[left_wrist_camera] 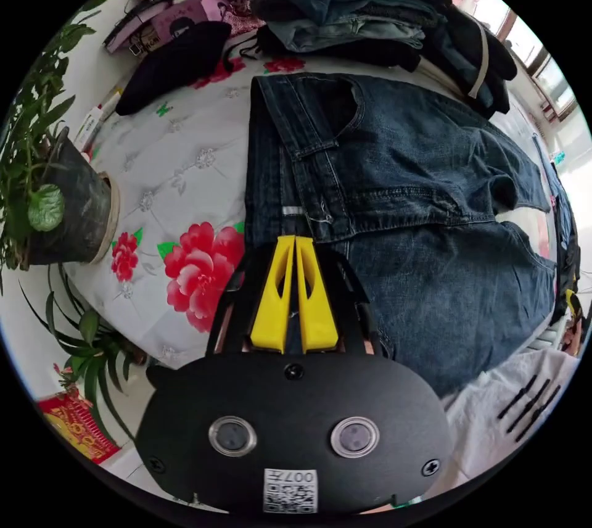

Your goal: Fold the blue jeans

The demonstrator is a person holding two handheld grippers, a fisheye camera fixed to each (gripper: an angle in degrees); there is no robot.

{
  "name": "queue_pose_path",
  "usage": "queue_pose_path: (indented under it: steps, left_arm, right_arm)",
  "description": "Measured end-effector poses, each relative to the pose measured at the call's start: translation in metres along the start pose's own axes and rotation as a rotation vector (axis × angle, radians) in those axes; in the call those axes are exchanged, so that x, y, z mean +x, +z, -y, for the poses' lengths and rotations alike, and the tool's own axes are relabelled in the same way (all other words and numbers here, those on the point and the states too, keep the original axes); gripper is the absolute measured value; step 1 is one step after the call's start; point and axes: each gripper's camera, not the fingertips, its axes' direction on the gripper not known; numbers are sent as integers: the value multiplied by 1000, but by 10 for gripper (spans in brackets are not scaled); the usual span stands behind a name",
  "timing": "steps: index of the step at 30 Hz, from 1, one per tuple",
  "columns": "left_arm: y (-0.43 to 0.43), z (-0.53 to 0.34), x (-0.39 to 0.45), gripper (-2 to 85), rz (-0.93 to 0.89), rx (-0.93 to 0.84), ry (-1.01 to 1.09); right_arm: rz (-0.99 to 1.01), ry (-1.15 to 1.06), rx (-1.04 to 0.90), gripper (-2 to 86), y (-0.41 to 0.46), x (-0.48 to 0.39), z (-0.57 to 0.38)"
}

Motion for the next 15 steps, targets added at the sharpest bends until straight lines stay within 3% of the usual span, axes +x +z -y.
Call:
queue_pose_path:
  steps: [4,9,12,15]
  left_arm:
    - [-27,-14,9,-8,84,67,-33]
    - [-76,-57,18,10,-33,231,-135]
    - [-68,-71,48,54,-175,143,-68]
    - [-27,-85,83,70,-116,-69,3]
  right_arm:
    - [-27,56,22,17,-1,17,-6]
    - [-137,117,23,27,2,47,-7]
    - [-200,106,-28,28,18,61,-1]
    - [-291,62,-143,22,49,72,4]
